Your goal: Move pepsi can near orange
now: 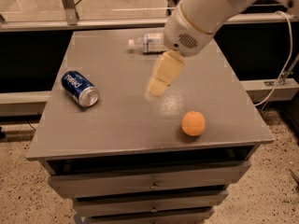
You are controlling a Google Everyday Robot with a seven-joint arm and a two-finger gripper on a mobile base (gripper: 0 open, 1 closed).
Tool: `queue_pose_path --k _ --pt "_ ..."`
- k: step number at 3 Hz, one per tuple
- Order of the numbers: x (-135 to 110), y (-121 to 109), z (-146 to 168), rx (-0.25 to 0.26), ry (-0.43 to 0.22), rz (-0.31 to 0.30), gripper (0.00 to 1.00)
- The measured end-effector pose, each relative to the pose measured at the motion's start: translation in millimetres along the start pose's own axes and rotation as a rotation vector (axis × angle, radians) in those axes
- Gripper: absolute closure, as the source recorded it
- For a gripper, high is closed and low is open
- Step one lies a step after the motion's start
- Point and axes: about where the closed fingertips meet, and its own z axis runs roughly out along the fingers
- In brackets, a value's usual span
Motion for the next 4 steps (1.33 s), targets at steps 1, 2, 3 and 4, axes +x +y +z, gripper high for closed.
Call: queue_pose_path --k 1,2,3,4 --pt "-67.6 3.2 48.2 -0.050 -0.088 0.036 0.00" --pt "-124.5 16.1 93.0 -0.072 -0.133 0.087 0.00" --pt "-159.8 25.0 134.4 -0.062 -0.128 0.122 0.00" --pt "-169.1 9.9 175.5 -0.002 -0.063 0.149 0.00"
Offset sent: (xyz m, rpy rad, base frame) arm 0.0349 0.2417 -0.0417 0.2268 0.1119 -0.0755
